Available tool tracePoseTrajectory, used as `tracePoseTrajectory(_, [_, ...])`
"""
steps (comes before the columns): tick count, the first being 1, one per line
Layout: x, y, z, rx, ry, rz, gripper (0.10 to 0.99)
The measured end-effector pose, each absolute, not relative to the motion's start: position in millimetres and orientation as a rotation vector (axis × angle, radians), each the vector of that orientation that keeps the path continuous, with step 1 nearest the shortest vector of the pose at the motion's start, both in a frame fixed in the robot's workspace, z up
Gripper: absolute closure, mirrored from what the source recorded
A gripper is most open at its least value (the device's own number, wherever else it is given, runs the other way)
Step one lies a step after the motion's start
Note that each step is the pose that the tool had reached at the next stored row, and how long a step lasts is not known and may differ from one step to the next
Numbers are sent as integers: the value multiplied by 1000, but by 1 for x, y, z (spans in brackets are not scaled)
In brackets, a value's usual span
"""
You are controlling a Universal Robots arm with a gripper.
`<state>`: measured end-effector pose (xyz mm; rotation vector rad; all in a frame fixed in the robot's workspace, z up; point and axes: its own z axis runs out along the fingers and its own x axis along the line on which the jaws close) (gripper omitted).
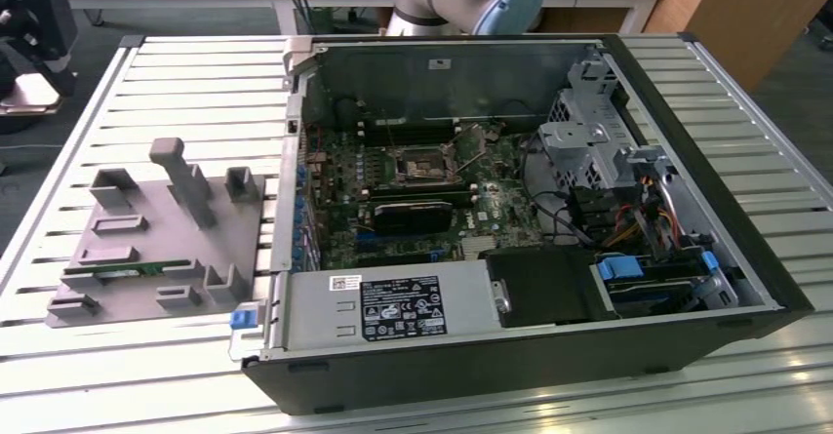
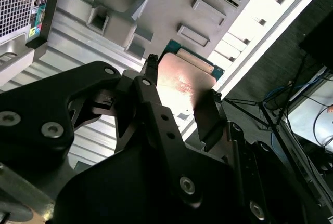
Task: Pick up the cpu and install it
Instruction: 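Pick up the cpu and move it towards the insertion slot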
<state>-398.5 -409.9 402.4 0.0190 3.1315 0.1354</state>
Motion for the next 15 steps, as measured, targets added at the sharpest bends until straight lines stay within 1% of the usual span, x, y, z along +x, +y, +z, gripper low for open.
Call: tracePoseTrajectory(15, [-374, -410, 402, 19, 3131, 135, 557])
